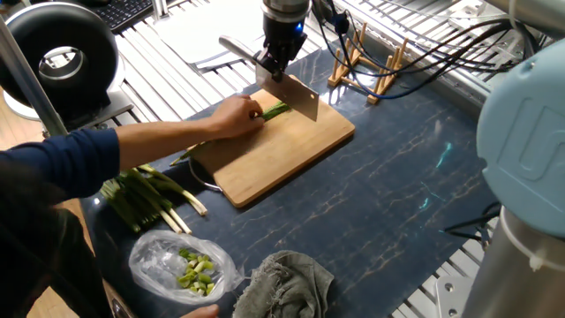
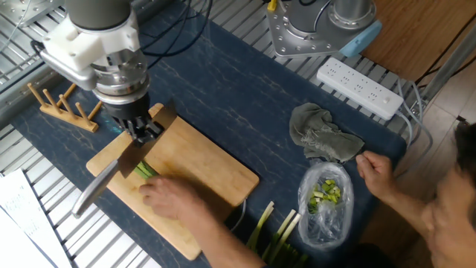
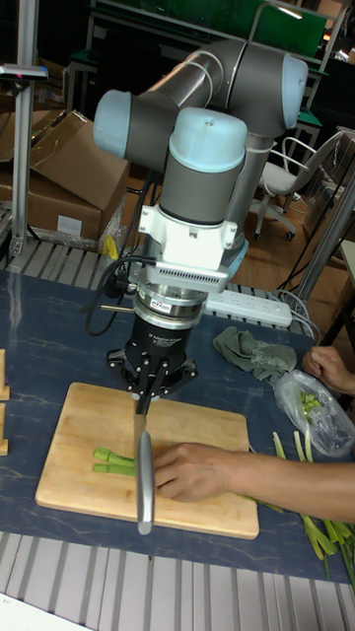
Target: Chop the scallions
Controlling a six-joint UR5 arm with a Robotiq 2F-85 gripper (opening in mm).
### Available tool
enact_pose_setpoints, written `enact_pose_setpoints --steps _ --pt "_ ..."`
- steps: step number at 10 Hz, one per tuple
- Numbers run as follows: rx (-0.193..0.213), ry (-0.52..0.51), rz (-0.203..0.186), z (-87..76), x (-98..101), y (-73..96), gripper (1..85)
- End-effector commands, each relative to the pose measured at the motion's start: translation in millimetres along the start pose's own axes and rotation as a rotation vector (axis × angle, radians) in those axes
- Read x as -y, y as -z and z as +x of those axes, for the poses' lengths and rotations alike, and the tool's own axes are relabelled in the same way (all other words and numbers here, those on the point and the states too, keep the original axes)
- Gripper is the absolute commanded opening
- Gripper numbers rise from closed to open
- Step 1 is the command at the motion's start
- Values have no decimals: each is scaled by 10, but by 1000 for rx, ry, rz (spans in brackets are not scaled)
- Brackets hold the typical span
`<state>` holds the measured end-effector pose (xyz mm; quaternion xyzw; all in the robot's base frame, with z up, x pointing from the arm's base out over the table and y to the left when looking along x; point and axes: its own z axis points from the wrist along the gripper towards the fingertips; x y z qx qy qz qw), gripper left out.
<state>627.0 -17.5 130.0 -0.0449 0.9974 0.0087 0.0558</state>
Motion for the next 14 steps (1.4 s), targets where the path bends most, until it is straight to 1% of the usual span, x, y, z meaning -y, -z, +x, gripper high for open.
enact_pose_setpoints --steps 1,2,3,4,5,6,8,9,10,11,12,14 --pt "45 25 -1 -71 0 -3 13" --pt "65 17 0 -114 36 -9 13" --pt "82 17 11 -151 116 -28 13" --pt "106 3 -1 -219 156 -57 13" --pt "113 -19 -21 -265 145 -68 13" --pt "99 -31 -26 -280 176 -99 13" --pt "50 -41 -6 -260 329 -252 13" --pt "32 -51 5 -244 383 -327 13" --pt "20 -64 7 -234 410 -393 13" --pt "-2 -77 -11 -192 375 -430 13" --pt "-10 -88 -31 -180 326 -453 13" --pt "-16 -83 -39 -161 323 -477 13"
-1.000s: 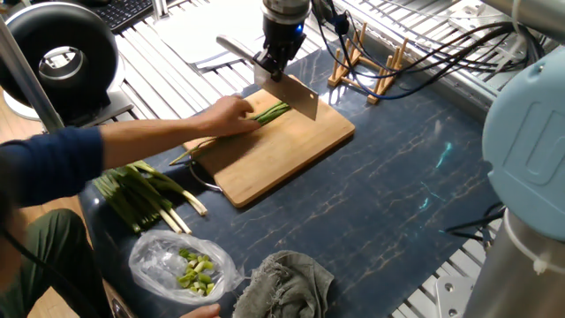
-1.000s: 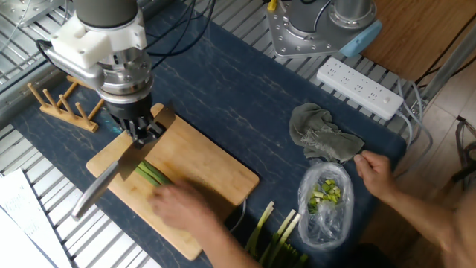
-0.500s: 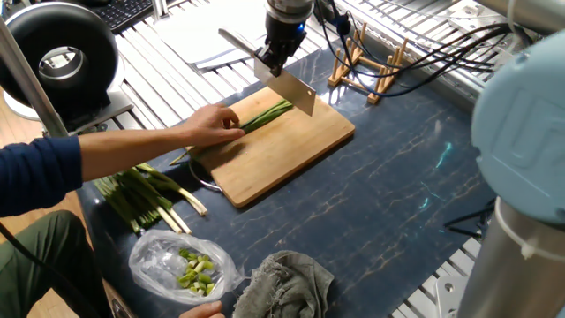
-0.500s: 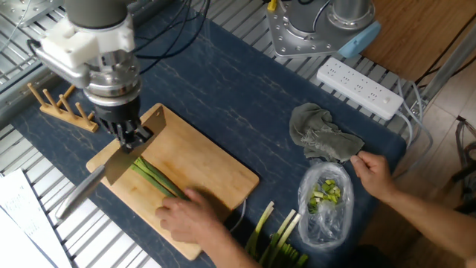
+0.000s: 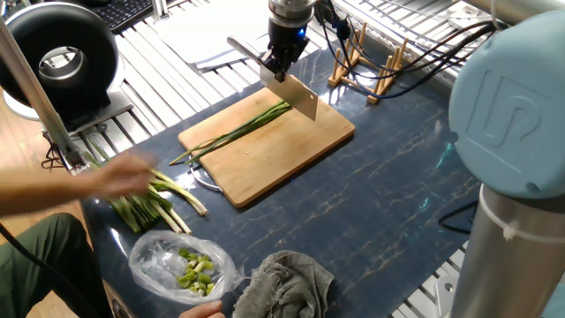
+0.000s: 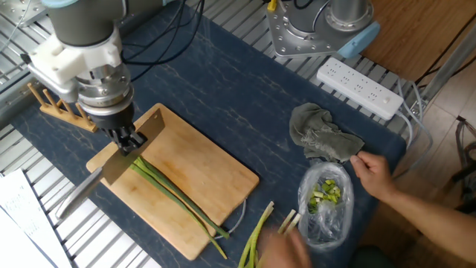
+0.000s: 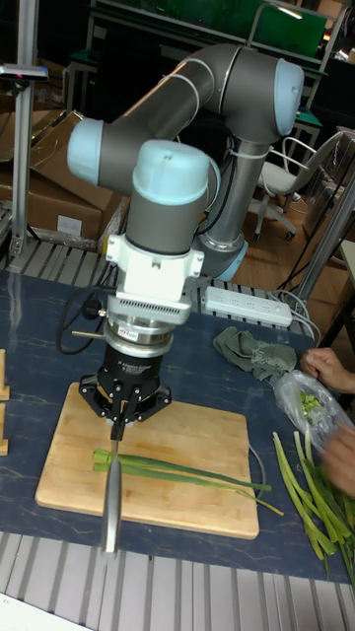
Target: Chop the scallions
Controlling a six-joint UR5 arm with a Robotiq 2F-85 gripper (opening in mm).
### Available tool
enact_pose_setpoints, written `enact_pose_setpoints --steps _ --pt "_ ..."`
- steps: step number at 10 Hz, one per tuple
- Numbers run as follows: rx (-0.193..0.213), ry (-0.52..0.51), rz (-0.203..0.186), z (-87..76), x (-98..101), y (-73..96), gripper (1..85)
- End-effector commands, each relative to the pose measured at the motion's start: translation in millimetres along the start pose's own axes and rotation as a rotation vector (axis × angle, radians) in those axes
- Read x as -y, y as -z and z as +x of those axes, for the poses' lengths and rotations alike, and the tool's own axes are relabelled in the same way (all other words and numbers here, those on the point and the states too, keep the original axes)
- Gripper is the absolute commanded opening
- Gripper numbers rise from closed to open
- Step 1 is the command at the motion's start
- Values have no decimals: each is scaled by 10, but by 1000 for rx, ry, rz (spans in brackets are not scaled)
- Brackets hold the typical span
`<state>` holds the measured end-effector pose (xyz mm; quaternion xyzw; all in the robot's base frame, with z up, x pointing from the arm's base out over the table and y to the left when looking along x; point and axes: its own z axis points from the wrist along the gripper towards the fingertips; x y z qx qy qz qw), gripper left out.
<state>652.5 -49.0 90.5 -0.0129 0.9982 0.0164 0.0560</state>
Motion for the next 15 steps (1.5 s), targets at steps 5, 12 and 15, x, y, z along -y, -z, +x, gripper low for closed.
enact_pose_setpoints --steps 5,12,15 --pt "5 -8 -29 -46 2 -127 13" --pt "24 -4 -30 -100 11 -165 13" --pt "28 2 -35 -97 22 -177 13"
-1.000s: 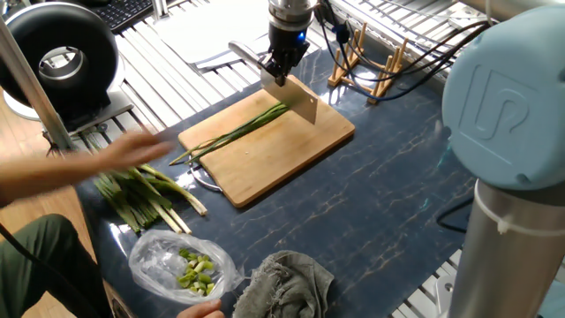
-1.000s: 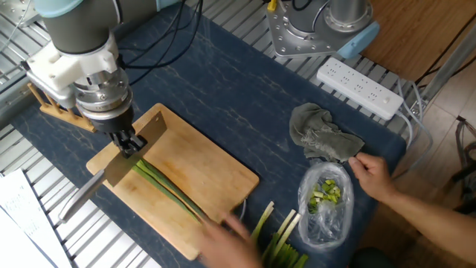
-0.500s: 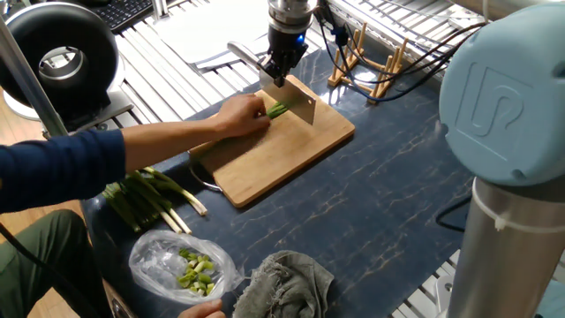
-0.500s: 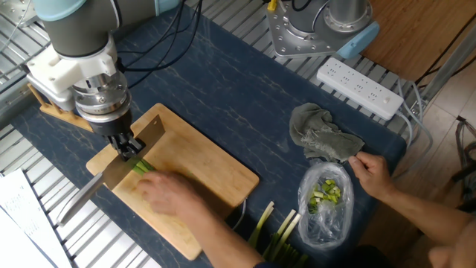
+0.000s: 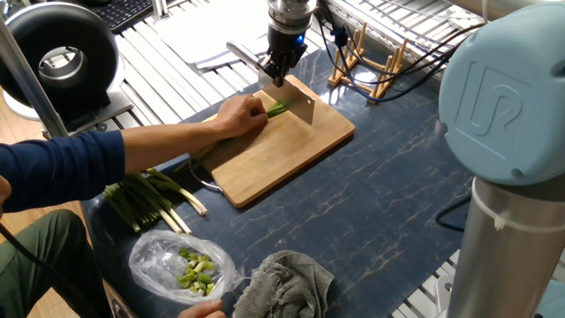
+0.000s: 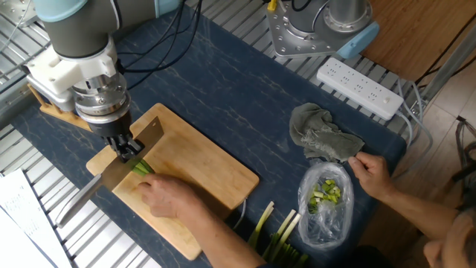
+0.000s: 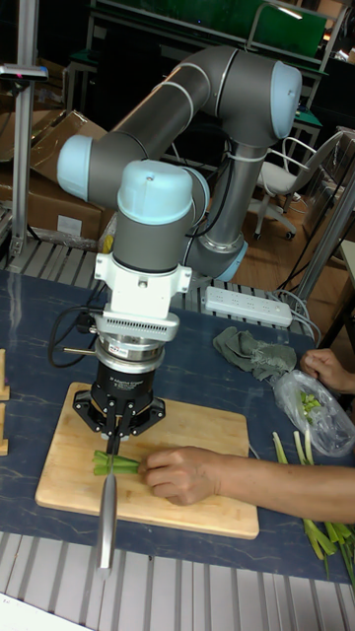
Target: Chop the scallions
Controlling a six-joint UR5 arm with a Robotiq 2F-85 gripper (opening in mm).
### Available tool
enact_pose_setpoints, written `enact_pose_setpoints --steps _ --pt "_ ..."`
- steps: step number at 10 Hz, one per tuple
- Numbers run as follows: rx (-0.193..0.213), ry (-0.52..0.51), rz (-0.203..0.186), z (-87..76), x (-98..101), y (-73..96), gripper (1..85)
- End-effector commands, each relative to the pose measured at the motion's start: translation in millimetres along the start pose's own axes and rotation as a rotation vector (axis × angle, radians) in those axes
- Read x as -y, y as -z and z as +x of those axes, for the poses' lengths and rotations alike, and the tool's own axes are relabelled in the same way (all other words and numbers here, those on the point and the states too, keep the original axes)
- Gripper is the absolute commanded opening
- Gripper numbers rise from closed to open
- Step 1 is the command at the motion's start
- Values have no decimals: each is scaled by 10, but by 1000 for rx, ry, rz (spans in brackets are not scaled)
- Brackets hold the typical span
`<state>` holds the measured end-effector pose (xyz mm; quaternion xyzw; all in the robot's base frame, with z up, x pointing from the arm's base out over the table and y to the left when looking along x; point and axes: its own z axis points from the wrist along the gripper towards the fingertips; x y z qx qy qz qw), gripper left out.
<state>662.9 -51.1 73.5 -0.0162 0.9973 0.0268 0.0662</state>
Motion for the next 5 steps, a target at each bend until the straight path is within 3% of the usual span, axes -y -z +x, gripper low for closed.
enact_pose_setpoints --steps 1,5 --pt "9 -2 -13 -5 -2 -5 13" --pt "6 10 -12 77 46 7 13"
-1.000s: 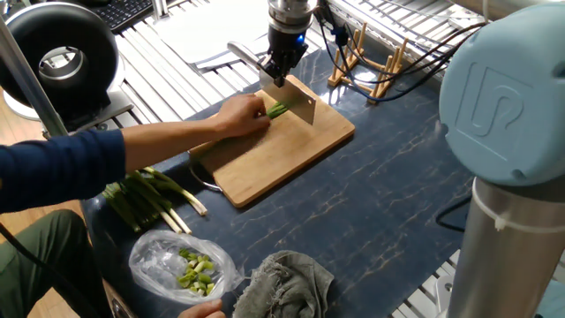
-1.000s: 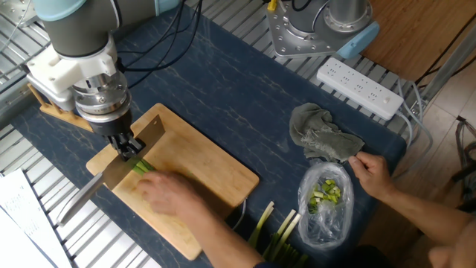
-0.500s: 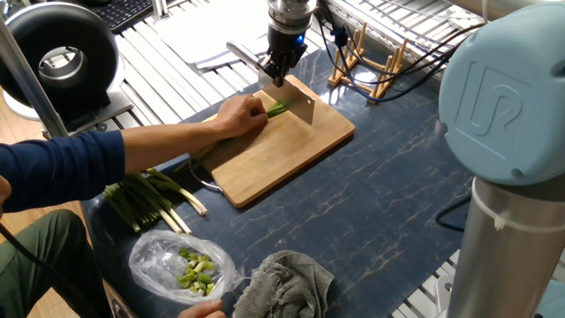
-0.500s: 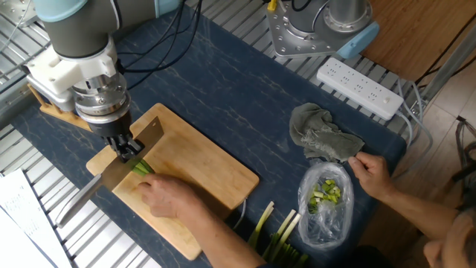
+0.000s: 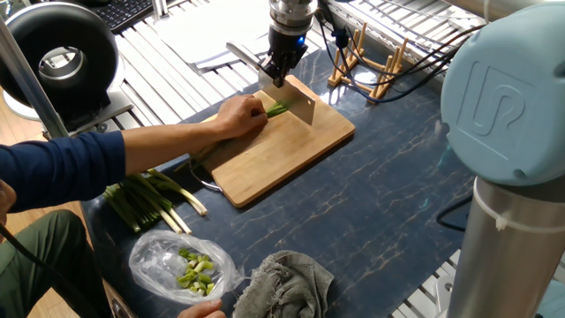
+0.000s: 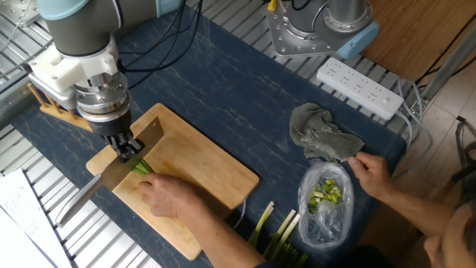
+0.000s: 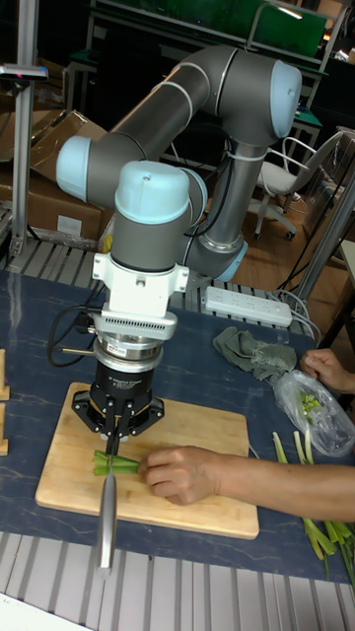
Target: Chop the scallions
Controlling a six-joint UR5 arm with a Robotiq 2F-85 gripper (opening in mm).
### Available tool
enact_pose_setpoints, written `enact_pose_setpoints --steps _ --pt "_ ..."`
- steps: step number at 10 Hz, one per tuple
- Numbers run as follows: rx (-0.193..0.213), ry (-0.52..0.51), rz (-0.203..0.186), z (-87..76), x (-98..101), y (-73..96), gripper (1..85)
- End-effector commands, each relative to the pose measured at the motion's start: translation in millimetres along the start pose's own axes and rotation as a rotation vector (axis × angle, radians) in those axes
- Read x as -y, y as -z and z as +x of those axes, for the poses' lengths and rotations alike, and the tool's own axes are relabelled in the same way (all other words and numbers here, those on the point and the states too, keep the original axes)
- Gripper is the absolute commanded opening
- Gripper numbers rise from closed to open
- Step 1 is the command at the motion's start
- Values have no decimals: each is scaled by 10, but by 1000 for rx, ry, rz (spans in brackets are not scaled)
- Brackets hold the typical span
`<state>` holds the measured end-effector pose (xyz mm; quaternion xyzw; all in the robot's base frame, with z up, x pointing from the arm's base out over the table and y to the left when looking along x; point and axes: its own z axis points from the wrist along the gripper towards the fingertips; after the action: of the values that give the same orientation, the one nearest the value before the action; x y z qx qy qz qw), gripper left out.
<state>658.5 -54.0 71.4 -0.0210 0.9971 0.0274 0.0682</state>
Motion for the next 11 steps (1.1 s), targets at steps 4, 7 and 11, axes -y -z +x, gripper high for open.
enact_pose_setpoints --steps 4,7,11 --pt "10 0 1 61 13 -23 13" --pt "1 8 -1 94 25 23 13" --pt "17 -4 1 50 -7 -53 13"
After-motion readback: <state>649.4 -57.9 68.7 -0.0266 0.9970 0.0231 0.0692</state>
